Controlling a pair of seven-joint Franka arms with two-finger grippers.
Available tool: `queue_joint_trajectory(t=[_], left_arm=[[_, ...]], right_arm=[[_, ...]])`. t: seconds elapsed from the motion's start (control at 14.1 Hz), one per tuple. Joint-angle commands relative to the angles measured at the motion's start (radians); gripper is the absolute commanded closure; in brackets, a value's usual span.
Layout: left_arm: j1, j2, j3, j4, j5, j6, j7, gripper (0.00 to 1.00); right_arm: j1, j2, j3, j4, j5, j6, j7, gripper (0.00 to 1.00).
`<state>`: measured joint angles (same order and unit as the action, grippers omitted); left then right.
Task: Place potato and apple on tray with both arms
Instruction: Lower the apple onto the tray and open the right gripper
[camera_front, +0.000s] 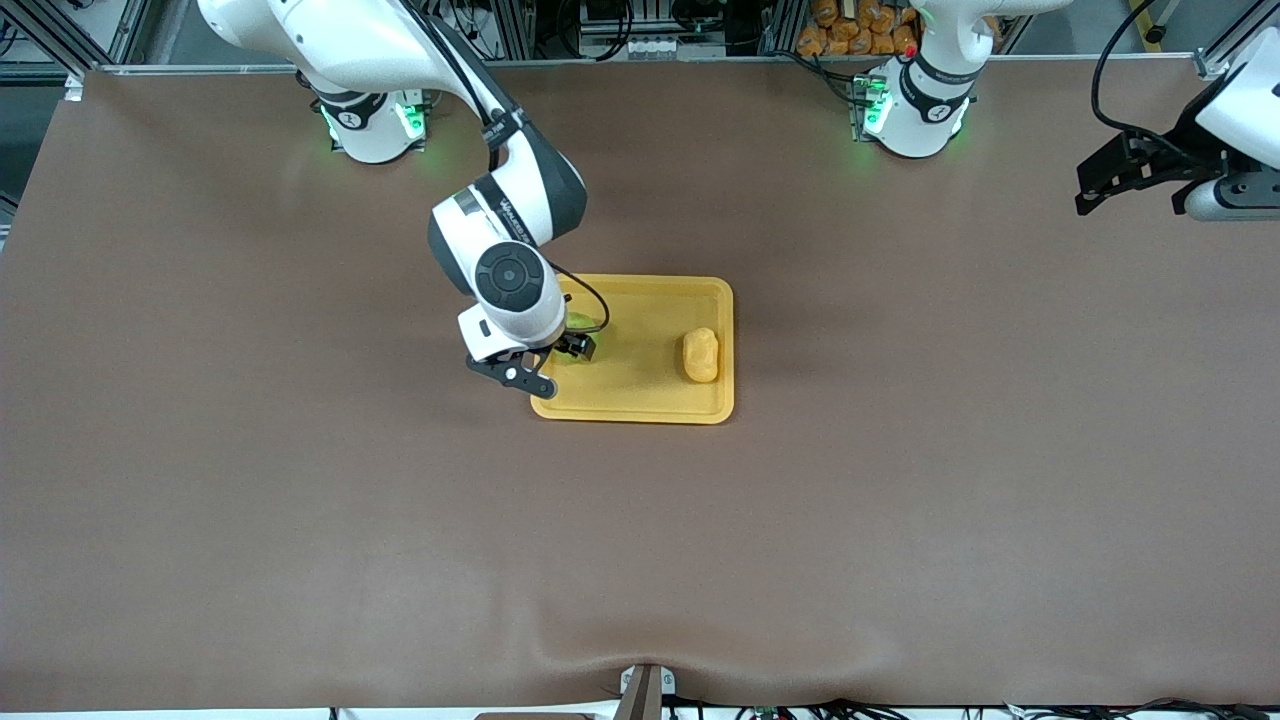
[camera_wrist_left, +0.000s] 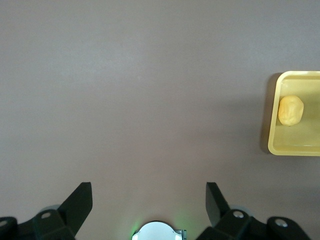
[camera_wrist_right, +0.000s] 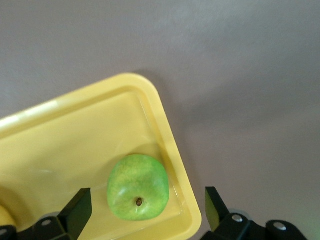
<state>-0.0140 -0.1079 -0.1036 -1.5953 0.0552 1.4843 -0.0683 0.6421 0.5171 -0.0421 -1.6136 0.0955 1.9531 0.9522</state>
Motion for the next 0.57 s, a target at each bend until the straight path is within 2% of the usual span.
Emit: queue_joint_trajectory(t=[0.0,0.28,0.5], left_arm=[[-0.011,-0.022,0.012,-0.017,0.0,-0.022,0.019,0.0],[-0.04,-0.029,0.057,-0.018,-0.001,-0.033,0.031,0.0],[-0.038,-0.029,0.064,-0.018,0.0,-0.038,0.032,0.0]], right_arm=[[-0.053,-0.002,0.01,0.116,0.007,-0.106,-0.006,0.0],[-0.104,-0.003,0.014,0.199,0.009,-0.181,-0.006,0.0],[-0.142,-0.005,0.01,0.274,0.019,-0.264,-0.003,0.0]])
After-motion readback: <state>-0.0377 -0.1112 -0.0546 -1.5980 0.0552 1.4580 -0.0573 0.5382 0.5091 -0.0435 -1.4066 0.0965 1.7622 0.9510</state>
